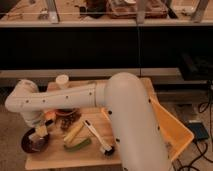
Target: Wipe purple bowl with eraser
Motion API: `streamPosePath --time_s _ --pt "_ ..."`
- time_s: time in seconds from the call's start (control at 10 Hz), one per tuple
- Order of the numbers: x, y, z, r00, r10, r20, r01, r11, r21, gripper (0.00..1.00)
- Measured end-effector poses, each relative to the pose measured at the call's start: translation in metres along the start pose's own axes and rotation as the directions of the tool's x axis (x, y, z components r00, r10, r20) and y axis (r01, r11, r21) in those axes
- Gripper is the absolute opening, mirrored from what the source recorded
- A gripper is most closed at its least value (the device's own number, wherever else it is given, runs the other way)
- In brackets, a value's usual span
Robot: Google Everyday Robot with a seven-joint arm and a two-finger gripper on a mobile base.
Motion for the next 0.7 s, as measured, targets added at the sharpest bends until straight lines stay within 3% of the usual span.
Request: streamPosePath --time_s 0.3,0.7 --pt "-0.018 -0.014 -0.001 1.0 -0.024 -0.005 0.024 1.0 0.01 0.0" --pt "-0.044 -0.017 -0.011 0.997 -0.064 0.045 0.063 0.998 0.031 0.0"
